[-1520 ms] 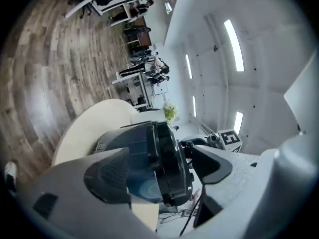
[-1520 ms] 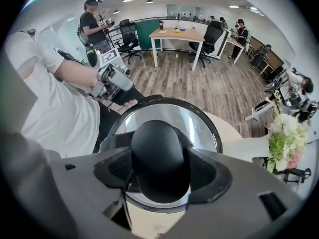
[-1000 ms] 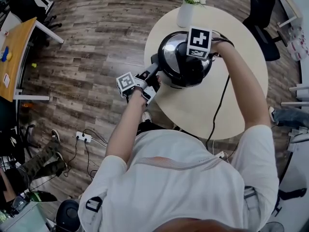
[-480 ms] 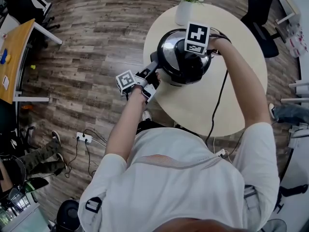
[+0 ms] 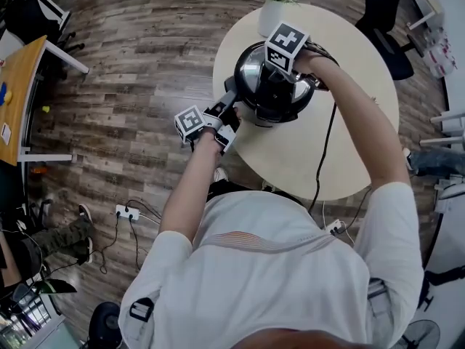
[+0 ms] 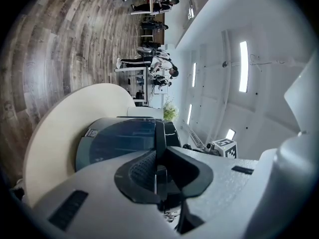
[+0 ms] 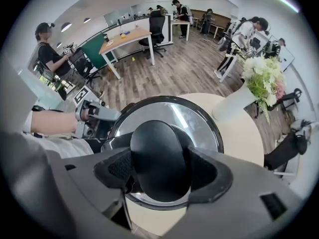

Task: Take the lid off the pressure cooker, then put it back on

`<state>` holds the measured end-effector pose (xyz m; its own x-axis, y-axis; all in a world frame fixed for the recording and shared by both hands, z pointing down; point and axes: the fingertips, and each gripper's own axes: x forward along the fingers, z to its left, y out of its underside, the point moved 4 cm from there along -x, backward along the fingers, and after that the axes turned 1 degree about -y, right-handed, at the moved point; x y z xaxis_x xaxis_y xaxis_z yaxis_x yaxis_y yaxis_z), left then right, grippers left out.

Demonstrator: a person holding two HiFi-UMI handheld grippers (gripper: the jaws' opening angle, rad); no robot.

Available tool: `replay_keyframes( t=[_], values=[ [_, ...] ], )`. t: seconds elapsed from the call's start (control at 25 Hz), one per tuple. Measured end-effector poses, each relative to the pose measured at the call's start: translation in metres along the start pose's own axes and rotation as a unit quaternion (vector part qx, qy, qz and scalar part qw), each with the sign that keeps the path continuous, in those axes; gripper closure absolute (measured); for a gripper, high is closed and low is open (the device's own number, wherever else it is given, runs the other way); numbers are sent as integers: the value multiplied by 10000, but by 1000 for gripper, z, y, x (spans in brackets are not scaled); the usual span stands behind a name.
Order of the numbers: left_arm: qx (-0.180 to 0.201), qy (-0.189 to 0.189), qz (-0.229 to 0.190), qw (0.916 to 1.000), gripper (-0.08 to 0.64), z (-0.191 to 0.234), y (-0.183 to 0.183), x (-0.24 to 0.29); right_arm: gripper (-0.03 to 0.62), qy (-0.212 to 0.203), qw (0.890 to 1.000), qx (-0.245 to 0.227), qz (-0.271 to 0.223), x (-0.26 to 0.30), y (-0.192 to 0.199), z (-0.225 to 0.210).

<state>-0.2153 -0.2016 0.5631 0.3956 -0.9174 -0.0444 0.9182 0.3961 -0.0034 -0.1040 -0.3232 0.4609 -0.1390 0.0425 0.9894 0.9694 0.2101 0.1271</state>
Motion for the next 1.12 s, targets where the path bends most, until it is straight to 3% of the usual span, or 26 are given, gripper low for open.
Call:
replay_keyframes(
  t=[0.32, 0.6, 1.12],
  values=[
    [101, 89, 63, 9999, 500, -1, 0, -3, 265, 21, 10000, 92, -32, 1, 2, 4],
    [16, 213, 176, 9996, 500, -3, 2, -3, 272, 43, 9997, -186, -152, -1, 4, 6],
    [407, -84, 369, 9985, 492, -4, -4, 0, 291, -2, 9978, -634, -213, -32, 7, 10]
  ],
)
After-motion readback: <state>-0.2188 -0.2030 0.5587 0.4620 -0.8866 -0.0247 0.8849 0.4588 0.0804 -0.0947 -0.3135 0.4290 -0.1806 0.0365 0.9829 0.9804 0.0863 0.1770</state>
